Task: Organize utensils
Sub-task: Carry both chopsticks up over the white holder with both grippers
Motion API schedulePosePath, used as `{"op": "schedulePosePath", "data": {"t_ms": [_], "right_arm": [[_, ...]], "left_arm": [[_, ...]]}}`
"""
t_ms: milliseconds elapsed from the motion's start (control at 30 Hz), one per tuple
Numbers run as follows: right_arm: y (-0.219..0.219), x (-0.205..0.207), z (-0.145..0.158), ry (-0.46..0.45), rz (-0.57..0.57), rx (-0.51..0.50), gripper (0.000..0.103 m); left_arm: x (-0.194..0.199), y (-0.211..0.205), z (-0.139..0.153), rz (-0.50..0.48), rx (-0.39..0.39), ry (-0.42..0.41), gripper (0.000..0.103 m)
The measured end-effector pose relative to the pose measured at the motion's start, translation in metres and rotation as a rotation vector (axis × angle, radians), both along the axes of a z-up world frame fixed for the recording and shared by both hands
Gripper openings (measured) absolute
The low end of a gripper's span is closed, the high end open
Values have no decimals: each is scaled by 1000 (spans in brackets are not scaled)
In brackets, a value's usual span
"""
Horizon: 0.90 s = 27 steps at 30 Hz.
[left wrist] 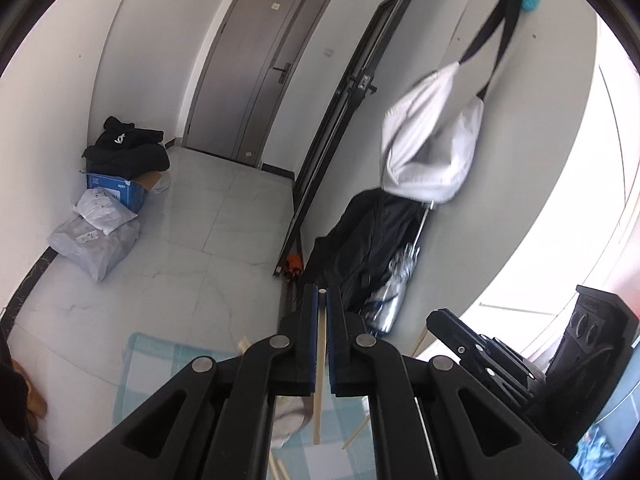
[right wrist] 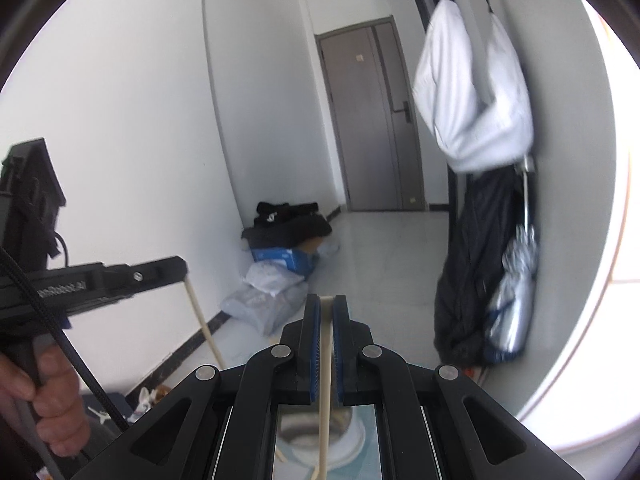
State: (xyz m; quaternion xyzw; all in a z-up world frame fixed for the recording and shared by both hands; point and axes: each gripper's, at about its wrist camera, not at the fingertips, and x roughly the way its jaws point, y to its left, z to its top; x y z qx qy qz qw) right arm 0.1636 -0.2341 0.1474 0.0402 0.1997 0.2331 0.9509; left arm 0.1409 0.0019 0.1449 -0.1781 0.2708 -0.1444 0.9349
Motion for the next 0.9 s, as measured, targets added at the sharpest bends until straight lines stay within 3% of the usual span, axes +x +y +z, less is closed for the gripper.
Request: {"op": "schedulePosePath", "data": {"t_ms": [300,633,900], "right_arm": [[29,49,27,-68,32,-44,5],[60,93,19,-59,49,-41,5],[81,107,1,-60,65,-77,5]], "left_arm": [[35,14,-6,50,-25,-10,1],[51,40,-21,102,-58,17,1],[54,48,-26,124,-12,8,1]]}}
